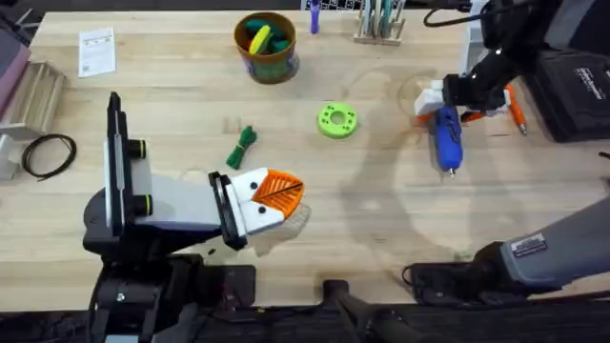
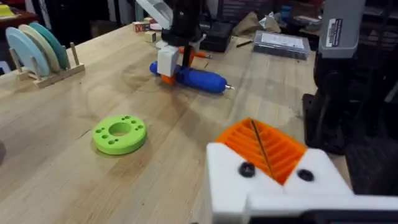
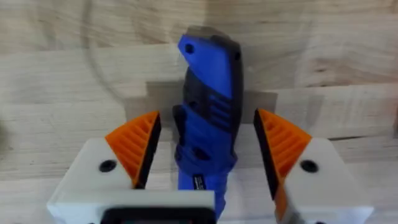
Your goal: Pick up the gripper from the table and insert it into the empty holder that is missing its gripper. Then pick up a screw, insert it into the mounting hole, and use the screwdriver to tighten it. Finally, clean up the table by picking up the vegetable and placing it into the bucket.
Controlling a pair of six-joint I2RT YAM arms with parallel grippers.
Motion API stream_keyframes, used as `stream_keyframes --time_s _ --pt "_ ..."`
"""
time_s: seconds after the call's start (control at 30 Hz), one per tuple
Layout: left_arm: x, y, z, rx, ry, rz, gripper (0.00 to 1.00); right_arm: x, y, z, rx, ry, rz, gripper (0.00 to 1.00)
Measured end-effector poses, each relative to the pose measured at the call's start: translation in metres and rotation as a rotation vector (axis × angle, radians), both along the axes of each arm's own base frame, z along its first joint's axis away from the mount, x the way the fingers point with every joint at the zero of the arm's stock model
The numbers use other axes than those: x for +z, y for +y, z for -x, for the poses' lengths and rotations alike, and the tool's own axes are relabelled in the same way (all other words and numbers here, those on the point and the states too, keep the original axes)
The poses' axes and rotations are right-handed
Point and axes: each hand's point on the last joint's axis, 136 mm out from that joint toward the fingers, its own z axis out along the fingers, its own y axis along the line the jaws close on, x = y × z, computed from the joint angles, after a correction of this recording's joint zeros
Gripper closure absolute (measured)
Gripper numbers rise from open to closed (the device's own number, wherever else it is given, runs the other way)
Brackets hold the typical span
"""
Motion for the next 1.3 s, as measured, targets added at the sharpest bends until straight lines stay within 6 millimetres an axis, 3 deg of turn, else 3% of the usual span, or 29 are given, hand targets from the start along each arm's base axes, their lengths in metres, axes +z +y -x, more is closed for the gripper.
stream_keyframes --time_s 0.4,0.57,0.7,0.87,1.3 --pt "0.000 0.000 0.000 0.000 0.000 0.000 0.986 -0.009 -0.002 -0.001 -0.012 0.015 -0.003 0.098" --pt "0.000 0.000 0.000 0.000 0.000 0.000 0.986 -0.009 -0.001 -0.001 -0.011 0.016 -0.004 0.167" --pt "0.000 0.000 0.000 0.000 0.000 0.000 0.986 -0.009 -0.002 -0.001 -0.014 0.016 -0.003 0.405" --pt "0.000 0.000 0.000 0.000 0.000 0.000 0.986 -0.011 -0.003 0.000 -0.018 0.023 0.001 0.958" --pt "0.000 0.000 0.000 0.000 0.000 0.000 0.986 -0.011 -0.003 0.001 -0.024 0.026 -0.001 0.978"
